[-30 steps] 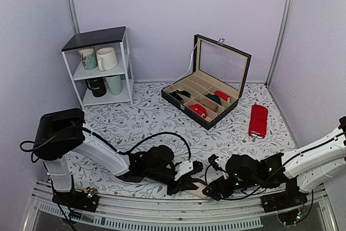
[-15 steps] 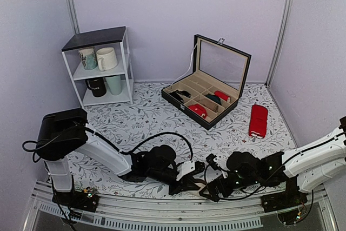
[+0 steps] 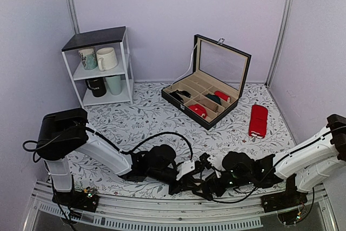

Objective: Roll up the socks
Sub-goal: Roll a pair of socks at the center of the board.

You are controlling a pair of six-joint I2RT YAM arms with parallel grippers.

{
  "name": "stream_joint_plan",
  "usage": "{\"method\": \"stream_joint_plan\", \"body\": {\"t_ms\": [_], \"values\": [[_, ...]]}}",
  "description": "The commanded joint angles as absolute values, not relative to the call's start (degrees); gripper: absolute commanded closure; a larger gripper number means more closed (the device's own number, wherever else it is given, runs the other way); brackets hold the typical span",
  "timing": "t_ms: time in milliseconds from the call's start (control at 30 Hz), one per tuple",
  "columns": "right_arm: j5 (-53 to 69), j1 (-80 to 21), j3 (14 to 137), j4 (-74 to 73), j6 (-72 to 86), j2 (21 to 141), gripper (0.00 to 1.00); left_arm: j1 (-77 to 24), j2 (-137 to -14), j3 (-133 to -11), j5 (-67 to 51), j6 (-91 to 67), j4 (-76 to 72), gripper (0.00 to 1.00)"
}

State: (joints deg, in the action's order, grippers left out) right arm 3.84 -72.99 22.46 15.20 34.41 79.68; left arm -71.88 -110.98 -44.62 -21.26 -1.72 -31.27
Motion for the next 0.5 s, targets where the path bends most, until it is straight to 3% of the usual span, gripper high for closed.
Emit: {"method": "stream_joint_plan", "body": {"t_ms": [0, 467], "values": [[7.2, -72.7, 21.6, 13.4, 34.5, 82.8, 0.06, -72.2, -117.5, -40.7, -19.6, -1.2, -11.7, 1.0], [11.0, -72.8, 18.8, 13.1, 36.8, 80.5, 0.27, -72.1, -117.4, -40.9, -19.3, -1.0, -11.4, 1.0]]}}
